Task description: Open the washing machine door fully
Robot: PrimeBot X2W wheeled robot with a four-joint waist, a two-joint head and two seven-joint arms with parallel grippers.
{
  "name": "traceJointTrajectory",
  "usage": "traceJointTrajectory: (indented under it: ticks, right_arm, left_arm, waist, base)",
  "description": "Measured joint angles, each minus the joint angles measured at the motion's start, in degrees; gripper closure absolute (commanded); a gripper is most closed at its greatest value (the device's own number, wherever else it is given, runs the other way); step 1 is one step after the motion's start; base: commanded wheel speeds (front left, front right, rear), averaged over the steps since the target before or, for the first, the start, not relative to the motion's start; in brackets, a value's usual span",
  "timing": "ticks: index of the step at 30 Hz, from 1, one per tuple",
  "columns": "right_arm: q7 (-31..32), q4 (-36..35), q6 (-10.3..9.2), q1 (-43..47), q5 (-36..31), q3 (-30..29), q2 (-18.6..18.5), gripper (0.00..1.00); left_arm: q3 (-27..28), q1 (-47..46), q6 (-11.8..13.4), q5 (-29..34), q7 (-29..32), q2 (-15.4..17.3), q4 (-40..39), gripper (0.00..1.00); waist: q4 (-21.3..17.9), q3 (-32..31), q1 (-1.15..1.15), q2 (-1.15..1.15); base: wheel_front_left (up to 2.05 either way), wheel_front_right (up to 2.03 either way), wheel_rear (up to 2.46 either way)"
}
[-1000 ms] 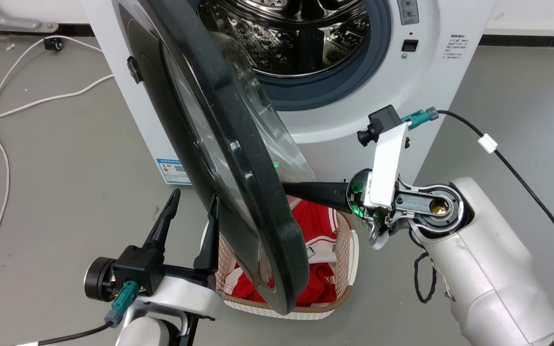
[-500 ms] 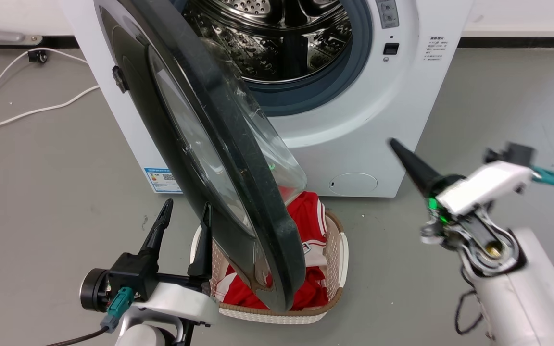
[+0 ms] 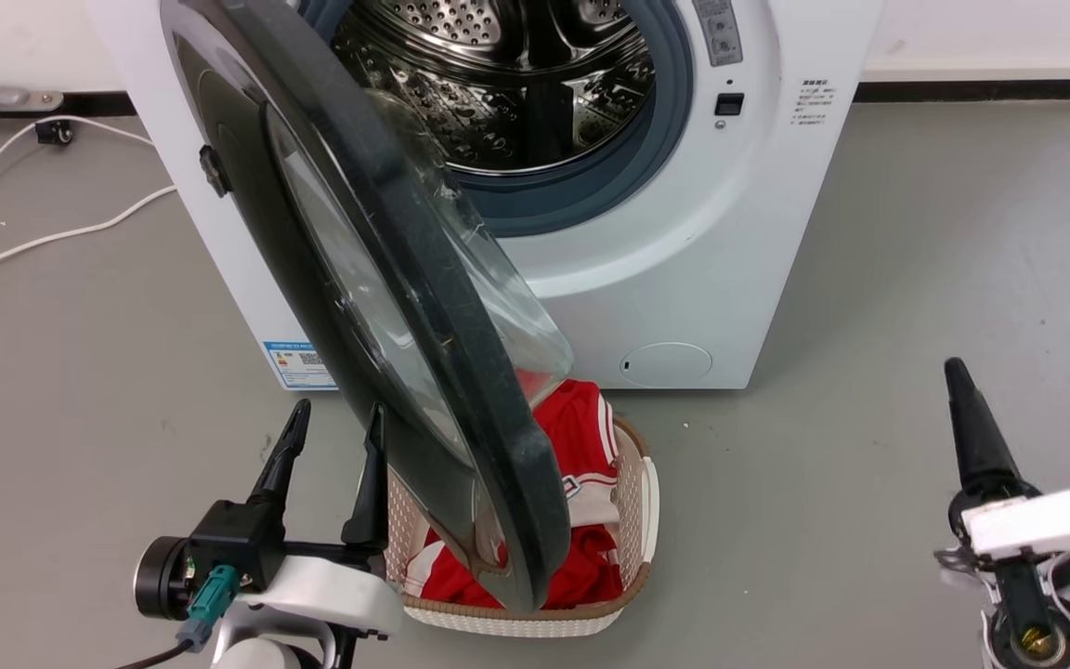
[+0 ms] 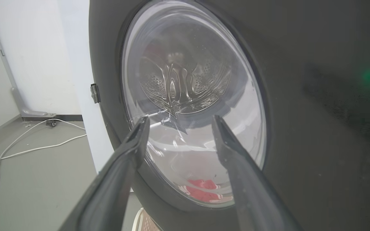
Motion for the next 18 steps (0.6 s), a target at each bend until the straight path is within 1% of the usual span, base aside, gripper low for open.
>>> traceJointTrajectory:
  ticks: [2,6,11,15,18]
  right_arm:
    - [-1.94,-1.19,0.0,1.68,-4.39,-1.33,1.1,0.0]
    - [-5.17,-4.79,0.0,3.48,-17.11,-3.61,2.52,0.0]
    - [-6.49,-11.55,0.0,4.94,-38.18,-5.6,3.9,0.0]
    - [-6.56,-17.89,0.01,6.85,-53.28,-4.77,4.76,0.0]
    - [-6.23,-20.91,0.01,8.85,-60.89,-2.75,5.0,0.0]
  left_arm:
    - [0.23,0.08,0.0,0.0,0.0,-0.01,0.03,0.0]
    - [0.58,0.21,0.04,-0.02,-0.01,-0.01,0.1,0.0]
    - [0.74,0.21,0.29,-0.09,-0.01,-0.01,0.08,0.0]
    - [0.85,0.19,0.47,-0.16,0.0,-0.01,0.03,0.0]
    - [0.89,0.12,0.55,-0.16,0.0,0.0,0.01,0.0]
  waist:
    - [-0.18,-0.24,0.0,0.0]
    - [-0.47,-0.69,0.0,0.0]
    - [-0.59,-0.8,0.0,0.0]
    - [-0.45,-0.73,0.0,0.0]
    - [-0.33,-0.75,0.0,0.0]
  base:
    - [0.0,0.0,0.0]
    - [0.0,0.0,0.0]
    - [0.0,0.0,0.0]
    - [0.0,0.0,0.0]
    - [0.0,0.0,0.0]
